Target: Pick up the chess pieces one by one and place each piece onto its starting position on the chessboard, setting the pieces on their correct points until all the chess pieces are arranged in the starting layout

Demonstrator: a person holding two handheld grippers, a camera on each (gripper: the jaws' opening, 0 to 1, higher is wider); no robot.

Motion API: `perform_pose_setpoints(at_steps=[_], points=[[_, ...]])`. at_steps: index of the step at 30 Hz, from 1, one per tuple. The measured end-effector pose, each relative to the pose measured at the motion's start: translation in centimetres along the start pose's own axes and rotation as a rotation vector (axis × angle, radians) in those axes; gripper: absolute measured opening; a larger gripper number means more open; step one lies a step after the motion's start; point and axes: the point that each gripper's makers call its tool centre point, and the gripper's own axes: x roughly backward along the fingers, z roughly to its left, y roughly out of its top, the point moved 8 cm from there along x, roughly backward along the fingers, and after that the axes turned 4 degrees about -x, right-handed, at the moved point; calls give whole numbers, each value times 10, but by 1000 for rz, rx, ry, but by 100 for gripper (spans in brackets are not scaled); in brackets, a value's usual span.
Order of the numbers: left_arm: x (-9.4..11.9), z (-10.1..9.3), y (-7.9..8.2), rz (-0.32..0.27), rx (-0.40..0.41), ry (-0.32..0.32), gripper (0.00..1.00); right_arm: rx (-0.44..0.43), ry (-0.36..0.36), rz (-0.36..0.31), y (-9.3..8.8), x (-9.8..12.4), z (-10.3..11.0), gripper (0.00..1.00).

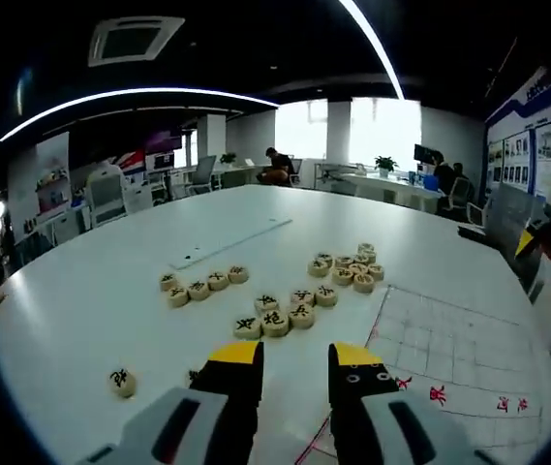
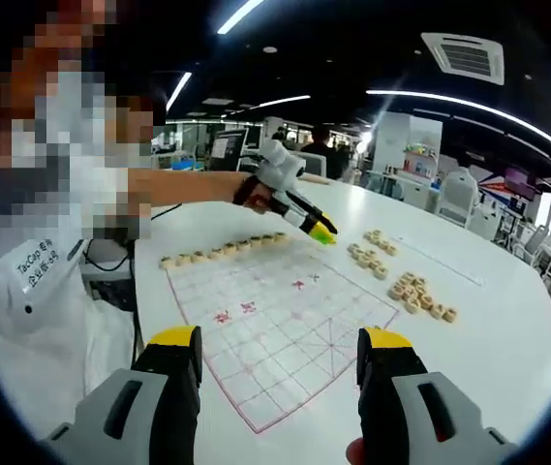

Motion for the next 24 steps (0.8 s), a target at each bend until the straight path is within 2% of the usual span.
perform_pose_setpoints(at_steps=[5, 13, 19, 24], points=[[-22, 5, -1, 28, -6, 9, 28, -5, -8, -2, -1, 3, -3, 65], [-39, 2, 1, 31, -1, -2, 28, -15, -15, -2, -3, 4, -6, 65], [-50, -1, 13, 24, -14, -17, 28, -21, -16, 0, -4, 3, -7, 65], [-61, -2, 31, 21, -35, -29, 28, -27, -20, 4, -6, 2, -8, 65]])
